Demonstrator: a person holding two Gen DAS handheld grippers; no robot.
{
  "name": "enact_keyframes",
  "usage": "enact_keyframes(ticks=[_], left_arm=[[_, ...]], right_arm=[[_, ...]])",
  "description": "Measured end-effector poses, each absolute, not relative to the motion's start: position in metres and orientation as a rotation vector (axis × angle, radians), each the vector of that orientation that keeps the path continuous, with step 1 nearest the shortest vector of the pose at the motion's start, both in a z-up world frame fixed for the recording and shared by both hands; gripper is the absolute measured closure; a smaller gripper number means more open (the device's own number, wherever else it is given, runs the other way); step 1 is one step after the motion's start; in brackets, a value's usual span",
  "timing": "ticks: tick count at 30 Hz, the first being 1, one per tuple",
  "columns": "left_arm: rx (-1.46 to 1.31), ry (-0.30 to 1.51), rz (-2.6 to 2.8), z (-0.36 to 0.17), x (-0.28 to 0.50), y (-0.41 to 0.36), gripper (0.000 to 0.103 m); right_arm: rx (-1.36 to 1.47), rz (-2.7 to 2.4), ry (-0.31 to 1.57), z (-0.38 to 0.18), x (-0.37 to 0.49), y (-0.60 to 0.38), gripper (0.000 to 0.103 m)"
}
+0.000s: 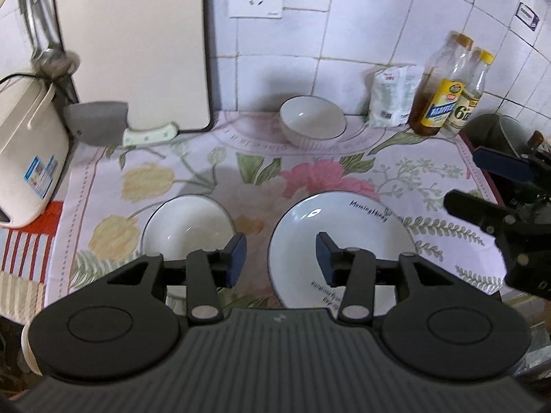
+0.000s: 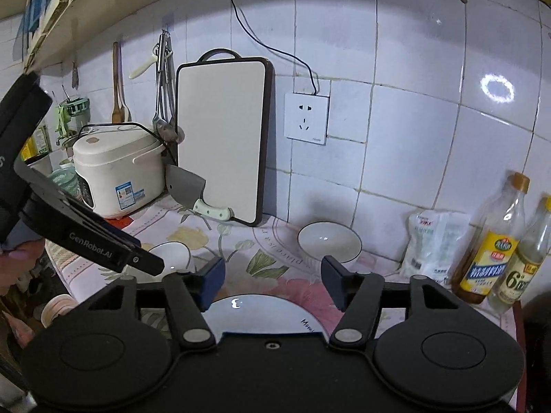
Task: Organize plates and bowls
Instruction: 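Move both grippers to the white bowl by the wall bottles and close on its rim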
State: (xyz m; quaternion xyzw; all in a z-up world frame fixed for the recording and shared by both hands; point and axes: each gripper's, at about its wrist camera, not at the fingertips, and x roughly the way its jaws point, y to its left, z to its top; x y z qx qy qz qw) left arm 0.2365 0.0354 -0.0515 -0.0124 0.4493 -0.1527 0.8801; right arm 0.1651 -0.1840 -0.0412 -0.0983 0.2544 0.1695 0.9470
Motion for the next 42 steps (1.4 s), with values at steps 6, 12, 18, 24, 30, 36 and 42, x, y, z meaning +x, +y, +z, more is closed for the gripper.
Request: enact_keyframes(ticks=[6, 12, 18, 24, 30, 36, 42], left_arm=[[-0.062, 0.889, -0.355, -0.057, 0.257, 0.017, 0.052], [-0.155, 0.851, -0.369, -0.071, 0.287, 0.006, 0.042], [-0.210, 0.818, -0.330, -0.090, 0.325, -0.004, 0.037], [-0.295, 0.869, -0.313, -0.115, 0.366, -0.011, 0.035], [-0.406, 0.920, -0.288, -0.137, 0.392, -0.017, 0.035], [-0.456, 0.958, -0.253, -0.160, 0.427, -0.020, 0.040], [-0.473, 0.987, -0.209, -0.181, 0.454, -0.023, 0.050]], right_arm=[[-0.221, 0.373, 0.523, -0.054, 0.185, -0.199, 0.032], [-0.225, 0.415, 0.530, -0.073, 0.222, -0.215, 0.029], [-0.124, 0.449, 0.556, -0.098, 0.272, -0.236, 0.017], [-0.063, 0.454, 0.615, -0.128, 0.326, -0.248, 0.014], [0.047, 0.476, 0.760, -0.169, 0.374, -0.255, 0.013], [-0.069, 0.492, 0.783, -0.200, 0.401, -0.236, 0.013], [-0.093, 0.484, 0.761, -0.216, 0.425, -0.224, 0.011]])
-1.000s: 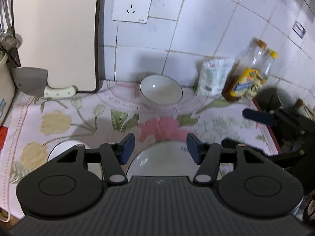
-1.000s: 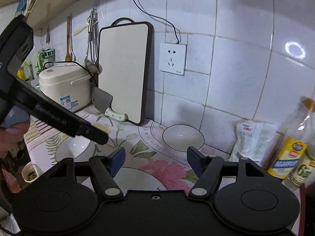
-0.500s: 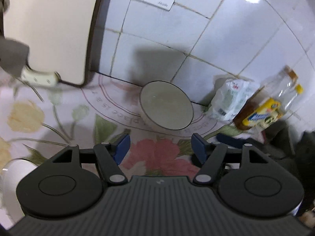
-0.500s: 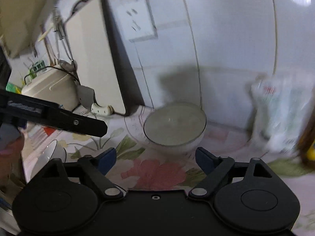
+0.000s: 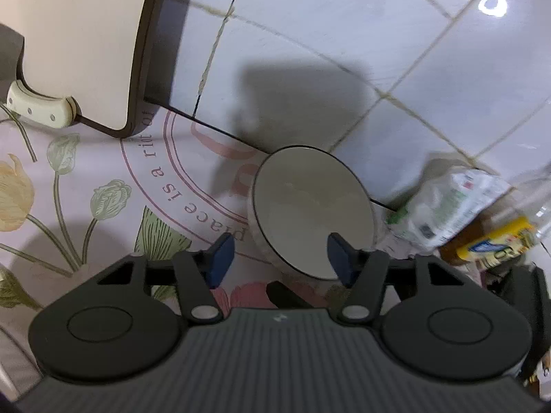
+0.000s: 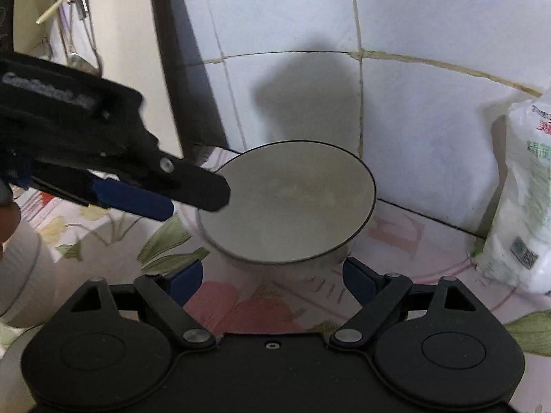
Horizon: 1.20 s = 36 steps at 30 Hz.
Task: Organize plates and bowls
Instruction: 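Move both grippers to the white bowl by the wall bottles and close on its rim, then lift the white bowl with both grippers and carry it toward the nested bowls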
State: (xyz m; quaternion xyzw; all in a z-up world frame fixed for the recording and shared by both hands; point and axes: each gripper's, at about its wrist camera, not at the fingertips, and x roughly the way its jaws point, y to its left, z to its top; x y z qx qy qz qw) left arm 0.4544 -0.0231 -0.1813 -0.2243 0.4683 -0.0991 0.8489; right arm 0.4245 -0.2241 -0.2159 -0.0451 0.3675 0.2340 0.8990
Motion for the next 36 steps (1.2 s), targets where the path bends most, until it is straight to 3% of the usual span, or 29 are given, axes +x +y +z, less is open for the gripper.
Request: enact_keyframes(ticks=[4, 6, 8, 23, 36], left_arm=[[-0.489, 0.996, -0.176, -0.196, 0.466, -0.027, 0.063], [-0.510, 1.010, -0.176, -0.202, 0.469, -0.027, 0.076], [-0.497, 1.015, -0.176, -0.205, 0.469, -0.030, 0.080], [-0.514, 0.959, -0.166, -0.208, 0.456, -0.031, 0.081], [-0.355, 0.908, -0.226, -0.135, 0.405, -0.034, 0.082]], right_arm=[[-0.108, 0.473, 0.744, -0.223, 0.438, -0.222, 0.009], [-0.121, 0.490, 0.736, -0.225, 0.443, -0.219, 0.007], [-0.130, 0.492, 0.727, -0.227, 0.444, -0.218, 0.006], [-0.068, 0.473, 0.726, -0.231, 0.437, -0.225, 0.006], [-0.080, 0.444, 0.609, -0.179, 0.378, -0.214, 0.006]])
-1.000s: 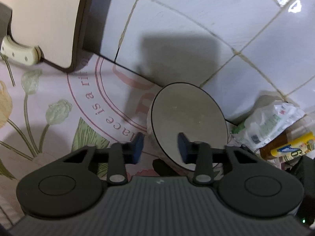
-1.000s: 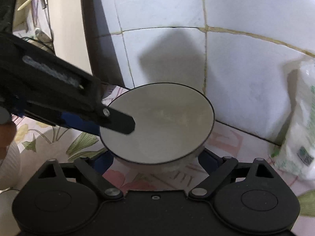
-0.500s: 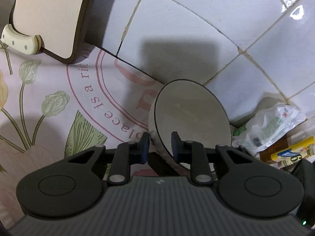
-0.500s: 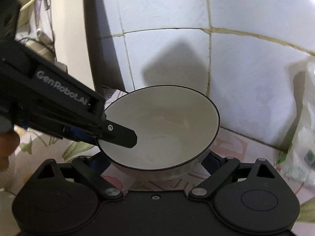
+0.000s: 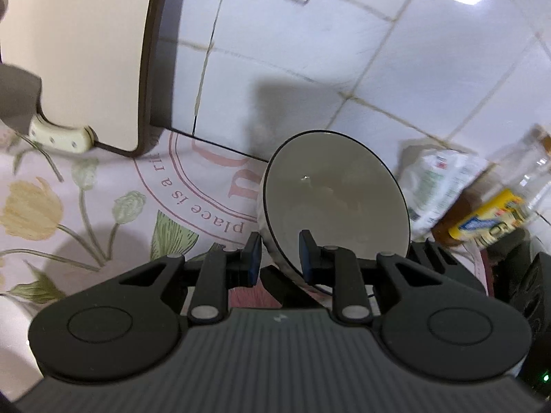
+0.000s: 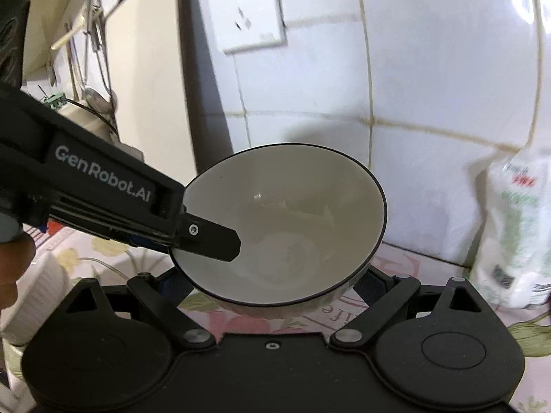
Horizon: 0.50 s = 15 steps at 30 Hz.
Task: Organize plates and bowls
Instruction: 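Lift the white bowl with both grippers and carry it toward the nested bowls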
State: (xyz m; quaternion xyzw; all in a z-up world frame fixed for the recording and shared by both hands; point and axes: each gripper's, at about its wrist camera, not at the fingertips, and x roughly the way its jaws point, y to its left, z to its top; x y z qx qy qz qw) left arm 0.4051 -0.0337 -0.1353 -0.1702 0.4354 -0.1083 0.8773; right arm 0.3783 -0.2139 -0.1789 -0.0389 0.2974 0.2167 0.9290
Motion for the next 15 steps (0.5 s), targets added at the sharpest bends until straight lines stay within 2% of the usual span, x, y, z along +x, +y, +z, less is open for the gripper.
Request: enact_keyframes(ticks=[15], left_arm=[[-0.286, 0.863, -0.302, -0.041, 0.307, 0.004, 0.082]], right_arm=[[-0.082, 0.376, 0.517, -0.091, 0.275, -0.162, 0.005]])
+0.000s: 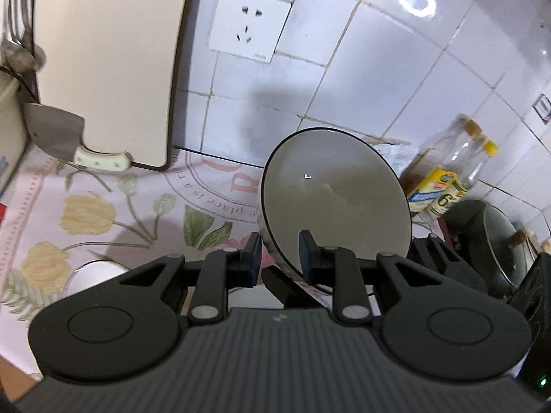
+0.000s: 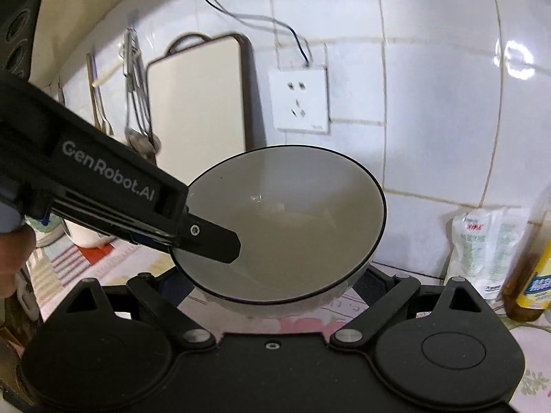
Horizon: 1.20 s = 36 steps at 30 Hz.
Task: Organize plates and bowls
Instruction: 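Lift the white bowl with both grippers and carry it toward the nested bowls, then lower the held bowl into the two nested bowls with both grippers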
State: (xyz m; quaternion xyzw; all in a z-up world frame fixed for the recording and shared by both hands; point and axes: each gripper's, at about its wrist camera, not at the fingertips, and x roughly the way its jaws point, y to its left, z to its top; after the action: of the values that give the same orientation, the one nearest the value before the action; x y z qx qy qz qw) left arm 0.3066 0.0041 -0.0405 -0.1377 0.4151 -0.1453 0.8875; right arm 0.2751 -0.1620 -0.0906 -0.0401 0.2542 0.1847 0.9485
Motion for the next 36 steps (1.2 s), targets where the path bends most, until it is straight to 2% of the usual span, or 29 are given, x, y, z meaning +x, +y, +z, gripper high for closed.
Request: enact_keyframes(ticks=[6, 16, 36], left_arm=[[-0.256, 0.857, -0.347, -0.016, 0.273, 0.039, 0.082], [-0.287, 0.876, -0.309, -0.024, 0.239, 0.098, 0.082], [-0.395, 1.036, -0.192, -0.125, 0.261, 0.166, 0.082]], right_arm=[[-0.098, 0.353, 0.479, -0.066, 0.237, -0.131, 0.006], [-0.126, 0.401, 0.497, -0.065, 0.206, -0.075, 0.006], [-0.238, 0.467, 0.661, -0.141, 0.220, 0.005, 0.006]])
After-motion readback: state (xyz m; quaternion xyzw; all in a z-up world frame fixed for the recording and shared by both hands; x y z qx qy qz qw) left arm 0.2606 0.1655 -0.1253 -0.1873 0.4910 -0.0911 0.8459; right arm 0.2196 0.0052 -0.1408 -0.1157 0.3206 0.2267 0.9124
